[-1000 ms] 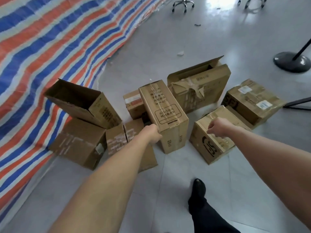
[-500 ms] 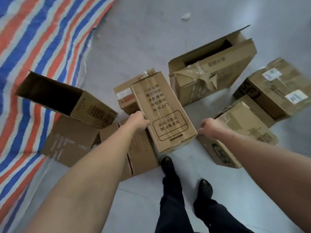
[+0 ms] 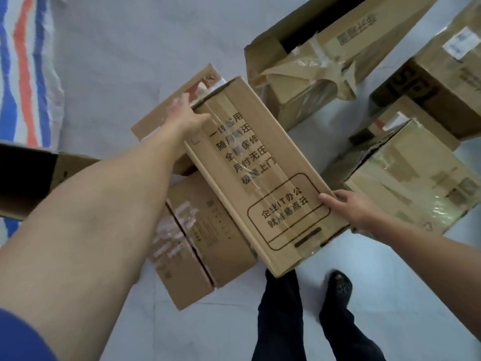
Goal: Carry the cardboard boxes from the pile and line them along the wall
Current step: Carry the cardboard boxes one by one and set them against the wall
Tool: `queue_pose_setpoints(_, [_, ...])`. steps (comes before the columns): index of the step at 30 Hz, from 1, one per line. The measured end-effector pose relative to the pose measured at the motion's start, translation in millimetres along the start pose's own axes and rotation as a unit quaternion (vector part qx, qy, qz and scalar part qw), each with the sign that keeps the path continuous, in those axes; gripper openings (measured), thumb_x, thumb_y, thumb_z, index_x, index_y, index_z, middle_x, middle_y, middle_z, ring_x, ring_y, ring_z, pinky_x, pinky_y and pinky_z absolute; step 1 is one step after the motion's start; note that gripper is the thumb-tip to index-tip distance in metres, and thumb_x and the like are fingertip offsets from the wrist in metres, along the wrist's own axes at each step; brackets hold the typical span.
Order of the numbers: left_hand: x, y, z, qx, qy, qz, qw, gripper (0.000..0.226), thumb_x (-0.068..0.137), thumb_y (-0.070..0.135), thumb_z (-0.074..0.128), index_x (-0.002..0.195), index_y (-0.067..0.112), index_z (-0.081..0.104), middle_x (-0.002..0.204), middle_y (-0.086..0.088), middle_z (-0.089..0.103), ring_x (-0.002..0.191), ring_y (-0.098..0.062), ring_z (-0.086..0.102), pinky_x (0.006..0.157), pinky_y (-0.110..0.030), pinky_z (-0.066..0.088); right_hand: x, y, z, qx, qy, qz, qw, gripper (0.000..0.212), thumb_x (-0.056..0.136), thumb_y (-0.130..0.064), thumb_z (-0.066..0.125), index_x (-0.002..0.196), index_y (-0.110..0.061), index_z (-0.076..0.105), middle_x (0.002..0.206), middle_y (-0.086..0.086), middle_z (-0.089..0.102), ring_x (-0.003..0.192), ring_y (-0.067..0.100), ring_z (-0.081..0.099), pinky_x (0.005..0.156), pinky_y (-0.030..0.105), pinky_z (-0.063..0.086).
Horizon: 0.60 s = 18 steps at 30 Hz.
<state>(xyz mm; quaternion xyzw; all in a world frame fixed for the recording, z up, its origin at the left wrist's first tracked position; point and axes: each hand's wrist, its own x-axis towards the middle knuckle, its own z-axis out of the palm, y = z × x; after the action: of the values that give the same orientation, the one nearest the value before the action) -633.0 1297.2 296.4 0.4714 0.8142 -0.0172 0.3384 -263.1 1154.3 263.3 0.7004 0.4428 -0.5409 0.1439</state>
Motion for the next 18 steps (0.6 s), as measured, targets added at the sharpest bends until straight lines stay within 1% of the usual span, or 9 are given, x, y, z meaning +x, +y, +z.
queue_pose_setpoints(2, [15.4,5.7,6.2,-0.023,-0.008,0.010,1.000,0.073,0.085,0.054,0.062,0.146,0.023,0.038,0.145,-0.004,0.047,0.129,-0.028,0.048,0.103,-0.041,0.042,3.1,11.7,-3.4,0.071,-0.004,0.059,0.996,0.072,0.077,-0.081,0.050,0.122,-0.025,0.060,0.102,0.008,0.069,0.080,0.030,0.069,0.057,0.035,0.057])
queue_pose_setpoints(5, [20.2,5.3,12.1,-0.020,-0.007,0.027,0.999,0.067,0.083,0.058,0.061,0.138,0.022,0.049,0.138,-0.003,0.053,0.124,-0.027,0.051,0.104,-0.045,0.042,0.4,28.3,-5.5,0.171,-0.006,0.123,0.977,0.083,0.065,-0.085,0.057,0.108,-0.015,0.066,0.092,0.014,0.074,0.075,0.032,0.074,0.062,0.038,0.060])
queue_pose_setpoints(7, [16.6,-2.8,17.6,-0.018,-0.042,0.029,0.999,0.057,0.086,0.060,0.059,0.132,0.027,0.056,0.129,0.003,0.058,0.116,-0.024,0.054,0.103,-0.043,0.043,-1.4,38.2,-5.7,0.247,0.021,0.143,0.958,0.085,0.060,-0.082,0.066,0.111,-0.014,0.065,0.093,0.013,0.074,0.080,0.031,0.074,0.065,0.040,0.061])
queue_pose_setpoints(9, [9.1,-14.4,26.2,-0.021,-0.051,0.017,0.998,0.046,0.091,0.057,0.054,0.123,0.025,0.063,0.118,0.001,0.062,0.109,-0.024,0.057,0.098,-0.038,0.045,-0.9,46.9,-6.7,0.308,0.065,0.156,0.936,0.089,0.057,-0.075,0.075,0.118,-0.012,0.061,0.100,0.012,0.071,0.085,0.031,0.071,0.066,0.040,0.060])
queue_pose_setpoints(11, [-1.7,-20.8,37.3,-0.034,-0.026,0.008,0.999,0.042,0.096,0.052,0.050,0.117,0.020,0.068,0.121,-0.003,0.064,0.111,-0.027,0.058,0.097,-0.036,0.044,0.3,55.9,-5.9,0.354,0.089,0.166,0.916,0.100,0.045,-0.074,0.083,0.120,-0.012,0.061,0.106,0.011,0.070,0.092,0.033,0.069,0.073,0.043,0.058])
queue_pose_setpoints(12, [-11.1,-20.4,41.9,-0.036,-0.011,0.010,0.999,0.041,0.098,0.047,0.048,0.117,0.017,0.068,0.124,-0.005,0.063,0.114,-0.028,0.057,0.097,-0.036,0.043,1.1,62.3,-4.2,0.376,0.092,0.175,0.905,0.106,0.038,-0.075,0.085,0.121,-0.013,0.062,0.108,0.009,0.070,0.095,0.034,0.069,0.079,0.046,0.057])
queue_pose_setpoints(15, [-38.6,-9.5,47.6,-0.018,0.041,0.008,0.999,0.038,0.102,0.035,0.045,0.118,0.008,0.067,0.124,-0.014,0.063,0.116,-0.032,0.056,0.097,-0.034,0.042,12.1,94.7,1.9,0.424,0.093,0.189,0.881,0.116,0.029,-0.076,0.087,0.126,-0.019,0.060,0.120,0.005,0.068,0.110,0.034,0.063,0.096,0.057,0.049])
queue_pose_setpoints(17, [-61.6,-2.4,49.5,-0.010,0.071,0.017,0.997,0.038,0.102,0.032,0.045,0.114,0.005,0.068,0.122,-0.017,0.064,0.115,-0.033,0.057,0.095,-0.034,0.042,24.8,131.1,4.4,0.442,0.094,0.195,0.870,0.124,0.023,-0.078,0.087,0.130,-0.022,0.057,0.128,0.005,0.065,0.117,0.035,0.061,0.101,0.064,0.041])
queue_pose_setpoints(18, [-73.1,0.7,48.3,-0.011,0.084,0.025,0.996,0.037,0.103,0.031,0.044,0.113,0.005,0.068,0.122,-0.017,0.065,0.115,-0.033,0.057,0.094,-0.034,0.042,30.9,147.1,3.6,0.452,0.097,0.193,0.865,0.126,0.021,-0.078,0.087,0.130,-0.023,0.056,0.128,0.005,0.065,0.116,0.035,0.061,0.101,0.065,0.040])
